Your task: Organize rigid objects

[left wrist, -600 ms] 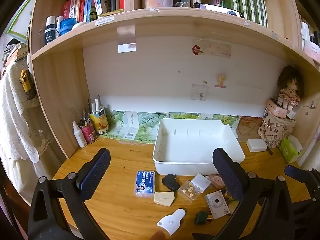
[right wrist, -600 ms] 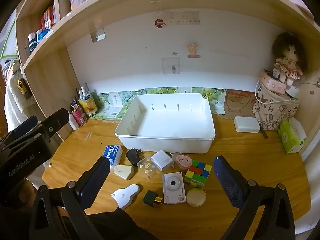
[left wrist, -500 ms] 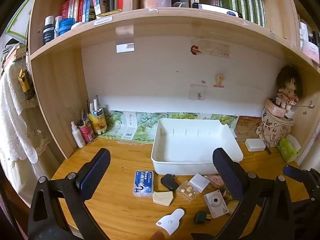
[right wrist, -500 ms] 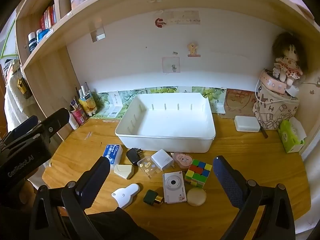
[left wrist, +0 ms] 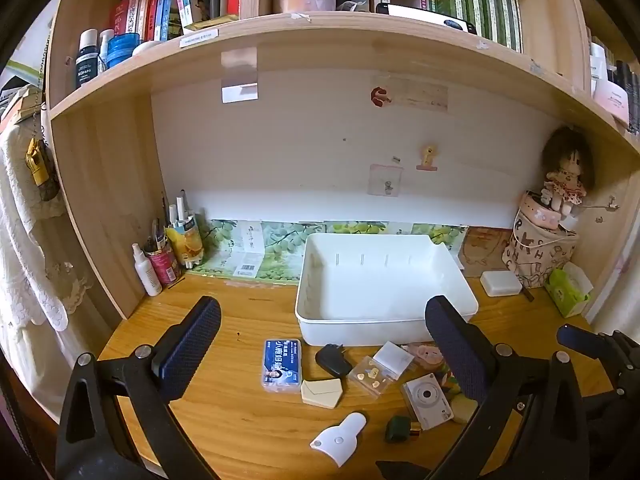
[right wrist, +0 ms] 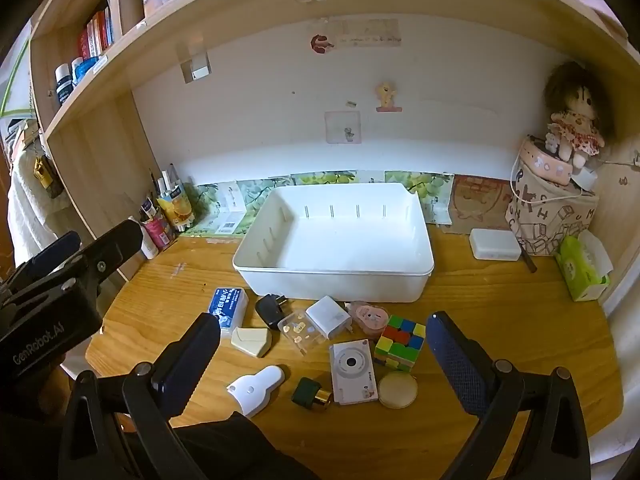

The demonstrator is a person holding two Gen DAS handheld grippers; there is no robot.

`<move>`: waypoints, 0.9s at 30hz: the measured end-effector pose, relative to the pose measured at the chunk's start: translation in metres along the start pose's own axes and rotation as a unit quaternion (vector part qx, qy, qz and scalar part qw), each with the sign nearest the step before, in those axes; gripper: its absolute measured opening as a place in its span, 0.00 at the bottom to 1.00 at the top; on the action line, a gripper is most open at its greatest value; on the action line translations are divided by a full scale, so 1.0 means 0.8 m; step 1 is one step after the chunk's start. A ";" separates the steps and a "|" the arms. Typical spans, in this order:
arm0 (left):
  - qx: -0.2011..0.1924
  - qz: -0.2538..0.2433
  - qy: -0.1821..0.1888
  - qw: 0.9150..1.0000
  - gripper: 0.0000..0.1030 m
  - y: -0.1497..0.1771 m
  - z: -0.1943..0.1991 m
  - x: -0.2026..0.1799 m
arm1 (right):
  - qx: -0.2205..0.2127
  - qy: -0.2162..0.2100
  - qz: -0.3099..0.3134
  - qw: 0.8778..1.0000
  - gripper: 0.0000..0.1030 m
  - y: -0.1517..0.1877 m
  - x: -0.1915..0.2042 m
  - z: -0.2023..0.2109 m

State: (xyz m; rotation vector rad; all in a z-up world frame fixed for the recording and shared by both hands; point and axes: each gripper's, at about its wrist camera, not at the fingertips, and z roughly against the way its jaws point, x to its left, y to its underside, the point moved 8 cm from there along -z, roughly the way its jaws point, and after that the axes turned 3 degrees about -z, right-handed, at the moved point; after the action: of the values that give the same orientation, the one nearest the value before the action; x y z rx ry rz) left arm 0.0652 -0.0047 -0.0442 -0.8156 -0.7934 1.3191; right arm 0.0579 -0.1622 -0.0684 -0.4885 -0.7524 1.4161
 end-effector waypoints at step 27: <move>0.013 -0.005 0.051 0.999 0.99 0.004 -0.021 0.036 | -0.002 0.024 -0.014 1.000 1.00 0.009 0.035 -0.005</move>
State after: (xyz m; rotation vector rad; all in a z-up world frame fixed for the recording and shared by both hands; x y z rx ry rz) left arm 0.0806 0.0232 -0.0548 -0.8503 -0.6980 1.2665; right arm 0.0551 -0.1332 -0.0714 -0.5110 -0.7212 1.3721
